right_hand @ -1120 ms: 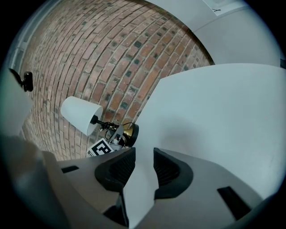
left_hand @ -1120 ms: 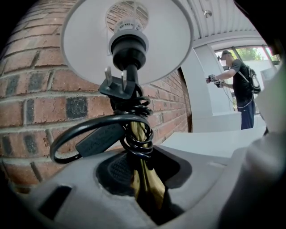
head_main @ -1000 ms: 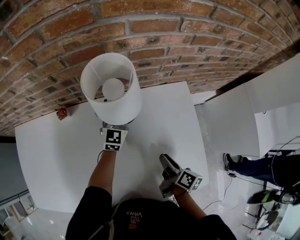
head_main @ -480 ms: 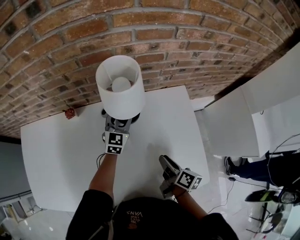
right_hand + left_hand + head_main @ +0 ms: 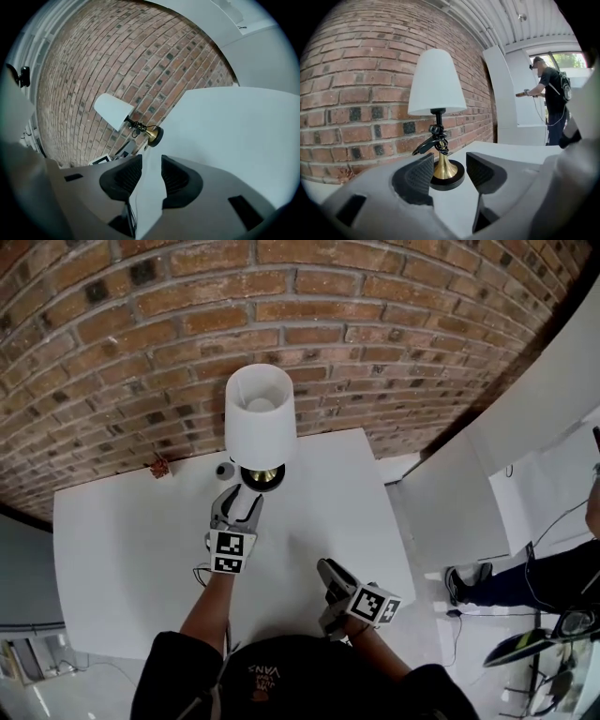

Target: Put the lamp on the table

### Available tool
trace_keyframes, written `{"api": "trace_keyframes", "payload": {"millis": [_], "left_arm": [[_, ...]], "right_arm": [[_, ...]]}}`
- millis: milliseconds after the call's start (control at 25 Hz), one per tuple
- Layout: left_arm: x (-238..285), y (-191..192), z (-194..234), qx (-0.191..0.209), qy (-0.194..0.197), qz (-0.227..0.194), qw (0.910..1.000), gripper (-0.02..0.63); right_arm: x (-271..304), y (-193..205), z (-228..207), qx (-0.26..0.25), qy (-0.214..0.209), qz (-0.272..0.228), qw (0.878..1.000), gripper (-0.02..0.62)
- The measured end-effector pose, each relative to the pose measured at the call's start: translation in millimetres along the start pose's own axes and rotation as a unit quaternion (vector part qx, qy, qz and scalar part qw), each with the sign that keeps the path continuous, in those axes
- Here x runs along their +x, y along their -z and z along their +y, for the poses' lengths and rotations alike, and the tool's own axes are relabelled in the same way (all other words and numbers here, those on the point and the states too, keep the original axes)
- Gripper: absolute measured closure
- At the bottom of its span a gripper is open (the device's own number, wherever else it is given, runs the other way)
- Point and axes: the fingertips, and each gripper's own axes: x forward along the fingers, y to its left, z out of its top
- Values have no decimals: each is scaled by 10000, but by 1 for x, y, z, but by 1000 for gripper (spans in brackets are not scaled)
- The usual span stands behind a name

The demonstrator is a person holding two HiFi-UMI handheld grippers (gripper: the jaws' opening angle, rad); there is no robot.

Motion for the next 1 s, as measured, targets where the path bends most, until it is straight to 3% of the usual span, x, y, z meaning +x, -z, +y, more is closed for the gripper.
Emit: {"api": "trace_keyframes", "payload": {"millis": [320,680,1000], "left_arm": [[-68,-2,-7,-162,63,-68,9998,393],[-144,-13,-20,-151,561,-95,9983,419],[-203,0,-16,-201,710,37,9973,463]], "right_arm": [[-28,18,24,-268,12,-307,9992,469],[-40,39,66,-1000,154,-779,9918,469],[-28,85,103,-1466,116,-730,9864,508]]}}
